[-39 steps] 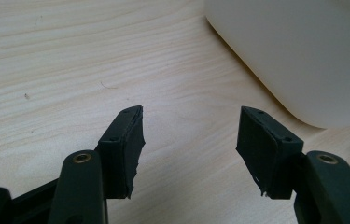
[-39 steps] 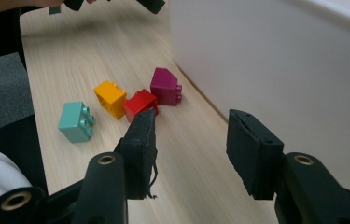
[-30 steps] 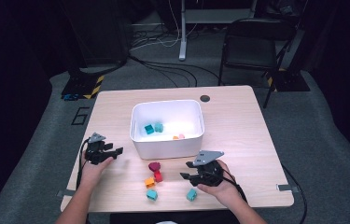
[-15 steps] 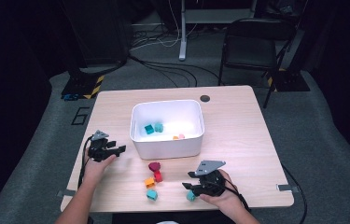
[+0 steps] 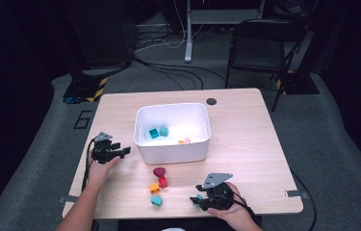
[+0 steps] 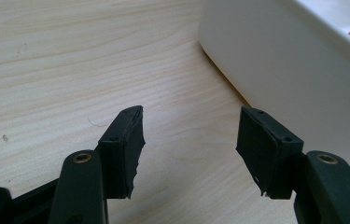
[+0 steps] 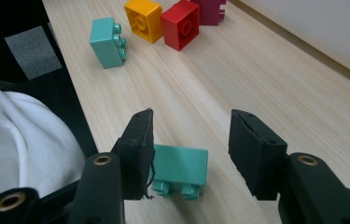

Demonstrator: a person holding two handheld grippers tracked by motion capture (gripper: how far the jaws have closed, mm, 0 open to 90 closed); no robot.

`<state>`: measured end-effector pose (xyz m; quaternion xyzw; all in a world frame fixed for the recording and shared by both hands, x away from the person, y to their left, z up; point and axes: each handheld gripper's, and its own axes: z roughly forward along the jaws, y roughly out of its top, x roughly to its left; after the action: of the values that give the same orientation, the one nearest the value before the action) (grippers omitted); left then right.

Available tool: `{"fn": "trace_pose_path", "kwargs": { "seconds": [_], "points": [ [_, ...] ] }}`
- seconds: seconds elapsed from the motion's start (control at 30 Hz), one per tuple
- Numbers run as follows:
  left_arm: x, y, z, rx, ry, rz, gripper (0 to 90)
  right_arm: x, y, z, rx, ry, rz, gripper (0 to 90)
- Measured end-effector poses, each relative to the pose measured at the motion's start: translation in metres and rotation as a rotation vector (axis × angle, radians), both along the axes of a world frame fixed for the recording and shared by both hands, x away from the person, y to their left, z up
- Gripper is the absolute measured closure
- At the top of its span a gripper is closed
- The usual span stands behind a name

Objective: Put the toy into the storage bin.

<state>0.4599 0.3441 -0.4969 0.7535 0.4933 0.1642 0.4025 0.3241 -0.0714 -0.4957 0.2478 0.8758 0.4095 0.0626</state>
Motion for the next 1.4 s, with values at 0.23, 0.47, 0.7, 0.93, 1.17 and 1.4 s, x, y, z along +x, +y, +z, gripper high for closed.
{"fn": "trace_pose_path", "kwargs": {
  "seconds": [0.23, 0.47, 0.7, 0.93, 1.17, 1.4],
  "points": [
    [0.001, -0.003, 0.0, -0.005, -0.001, -0.002, 40.9, -0.001, -0.001, -0.006, -0.02, 0.024, 0.002, 52.2],
    [0.0, -0.002, 0.001, 0.007, 0.001, -0.011, 40.9, 0.003, -0.003, -0.008, -0.032, 0.033, -0.005, 56.6],
    [-0.001, -0.002, 0.0, 0.008, 0.0, -0.009, 40.9, 0.005, -0.003, -0.006, -0.037, 0.024, -0.004, 58.0],
    [-0.002, -0.002, 0.001, 0.014, 0.002, -0.013, 40.9, 0.007, -0.002, -0.003, -0.034, 0.014, -0.001, 58.2],
    [-0.003, 0.0, 0.0, 0.01, 0.001, -0.006, 40.9, 0.011, -0.002, 0.001, -0.021, 0.013, 0.001, 58.2],
    [-0.004, 0.0, 0.0, 0.012, -0.002, -0.005, 40.9, 0.014, -0.003, 0.006, -0.006, 0.004, -0.001, 58.2]
  ]
}}
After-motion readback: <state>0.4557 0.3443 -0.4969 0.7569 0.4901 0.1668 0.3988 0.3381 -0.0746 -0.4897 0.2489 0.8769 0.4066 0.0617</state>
